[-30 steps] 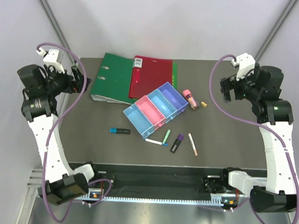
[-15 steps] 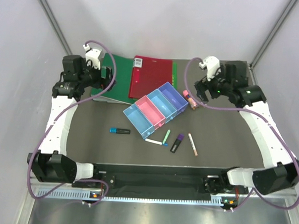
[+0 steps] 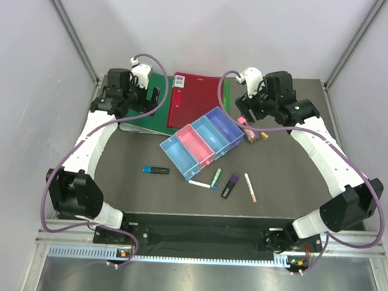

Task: Sort the stationery into containers
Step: Move the storage box to the center of the board.

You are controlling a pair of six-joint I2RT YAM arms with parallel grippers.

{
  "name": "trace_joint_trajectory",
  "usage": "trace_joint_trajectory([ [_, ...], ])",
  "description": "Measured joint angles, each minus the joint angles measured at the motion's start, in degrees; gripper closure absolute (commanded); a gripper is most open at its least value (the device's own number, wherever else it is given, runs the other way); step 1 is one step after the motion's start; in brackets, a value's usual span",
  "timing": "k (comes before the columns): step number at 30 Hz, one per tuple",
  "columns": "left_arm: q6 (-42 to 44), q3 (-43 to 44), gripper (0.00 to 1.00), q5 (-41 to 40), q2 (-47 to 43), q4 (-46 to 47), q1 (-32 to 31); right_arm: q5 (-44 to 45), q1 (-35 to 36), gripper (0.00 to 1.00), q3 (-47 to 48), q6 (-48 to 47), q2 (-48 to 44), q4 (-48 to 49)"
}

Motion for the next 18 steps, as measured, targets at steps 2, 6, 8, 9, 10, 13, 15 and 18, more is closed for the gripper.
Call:
trace_joint_trajectory([
  [2,-0.1,0.1,0.01,-1.4,0.1,0.2,-0.1,0.1,1.2,0.27,0.0,0.0,0.7,0.6],
  [6,-0.3,0.0,0.01,-4.0,-0.5,0.5,0.1,0.0,4.8,0.32,0.0,-0.1,3.7,1.5],
  [8,-0.4,-0.3,0.01,-5.0,-1.8,0.5,0.1,-0.2,6.2,0.32,0.0,-0.2,6.0,2.1],
  [9,-0.4,-0.7,0.01,-5.2,-3.0,0.4,0.1,-0.3,6.6,0.32,0.0,-0.2,7.1,2.3],
  [10,-0.5,-1.2,0.01,-5.4,-4.4,0.2,0.1,-0.3,7.0,0.33,0.0,-0.2,8.6,2.6],
  [13,-0.4,-2.4,0.01,-5.5,-9.0,-0.5,0.1,-0.5,7.2,0.33,0.0,-0.4,12.0,3.3],
  [15,-0.3,-2.9,0.01,-5.5,-11.8,-1.1,0.1,-0.6,7.2,0.33,0.0,-0.5,14.5,3.9],
  [18,0.1,-3.1,0.01,-5.5,-14.6,-1.9,0.1,-1.4,7.2,0.30,0.3,-0.6,17.6,4.3],
])
